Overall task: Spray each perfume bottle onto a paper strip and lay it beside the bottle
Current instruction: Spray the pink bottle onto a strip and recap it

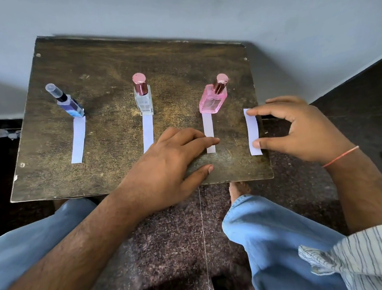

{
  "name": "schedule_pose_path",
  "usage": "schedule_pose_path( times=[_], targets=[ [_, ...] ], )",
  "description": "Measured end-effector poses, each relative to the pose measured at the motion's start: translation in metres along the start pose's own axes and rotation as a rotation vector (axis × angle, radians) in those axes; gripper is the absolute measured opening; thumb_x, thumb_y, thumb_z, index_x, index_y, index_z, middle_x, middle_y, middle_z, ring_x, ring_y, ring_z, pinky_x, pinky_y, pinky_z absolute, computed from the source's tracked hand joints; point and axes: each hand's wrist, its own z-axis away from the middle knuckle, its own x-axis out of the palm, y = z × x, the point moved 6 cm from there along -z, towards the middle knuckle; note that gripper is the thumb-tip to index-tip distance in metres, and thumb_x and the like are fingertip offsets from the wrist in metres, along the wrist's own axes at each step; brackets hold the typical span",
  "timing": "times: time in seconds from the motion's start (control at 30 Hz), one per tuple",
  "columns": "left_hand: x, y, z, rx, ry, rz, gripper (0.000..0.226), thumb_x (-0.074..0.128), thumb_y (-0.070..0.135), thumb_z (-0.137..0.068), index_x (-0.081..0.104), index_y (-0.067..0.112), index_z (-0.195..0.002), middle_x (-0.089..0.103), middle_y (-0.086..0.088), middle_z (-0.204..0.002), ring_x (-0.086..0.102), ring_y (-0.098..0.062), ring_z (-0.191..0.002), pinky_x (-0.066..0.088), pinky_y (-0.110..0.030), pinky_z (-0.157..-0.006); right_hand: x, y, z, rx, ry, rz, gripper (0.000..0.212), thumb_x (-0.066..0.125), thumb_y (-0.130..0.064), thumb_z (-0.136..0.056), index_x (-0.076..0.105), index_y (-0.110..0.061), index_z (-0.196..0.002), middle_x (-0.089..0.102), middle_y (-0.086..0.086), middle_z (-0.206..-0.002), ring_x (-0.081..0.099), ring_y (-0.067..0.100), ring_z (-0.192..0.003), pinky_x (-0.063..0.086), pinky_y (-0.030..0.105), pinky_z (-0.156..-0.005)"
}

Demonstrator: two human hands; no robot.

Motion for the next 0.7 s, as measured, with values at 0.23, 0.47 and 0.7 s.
schedule_pose_path(
  times=[0.23, 0.47, 0.7],
  targets=[
    [0.001, 0.003, -0.004, 0.005, 0.014, 0.016, 0.052, 0.06, 0.049, -0.104, 0.054, 0.033, -0.153, 0.059, 0.013, -0.139, 0.049, -0.01, -0.124, 0.047, -0.032, -0.11, -0.002, 0.0, 0.001, 0.023, 0.012, -0.017, 0.07, 0.096, -0.031, -0.076, 0.069, -0.046, -0.139, 0.047, -0.046, -0.119, 0.041, -0.005, -0.13, 0.022, -0.003, -0.1],
    [0.001, 0.004, -0.004, 0.014, 0.026, 0.027, 0.051, 0.06, 0.048, -0.104, 0.054, 0.033, -0.153, 0.06, 0.013, -0.137, 0.049, -0.01, -0.123, 0.049, -0.034, -0.109, -0.003, -0.006, 0.002, 0.014, 0.041, -0.059, 0.071, 0.097, -0.031, -0.074, 0.071, -0.041, -0.138, 0.063, -0.019, -0.126, 0.048, 0.0, -0.13, 0.027, 0.0, -0.105],
    [0.001, 0.004, -0.005, 0.017, 0.033, 0.033, 0.051, 0.059, 0.048, -0.104, 0.054, 0.033, -0.153, 0.06, 0.013, -0.137, 0.051, -0.011, -0.124, 0.05, -0.036, -0.109, -0.006, -0.008, 0.002, -0.012, 0.083, -0.067, 0.069, 0.096, -0.038, -0.073, 0.07, -0.037, -0.137, 0.057, -0.039, -0.127, 0.05, -0.003, -0.127, 0.032, 0.01, -0.111]
  ],
)
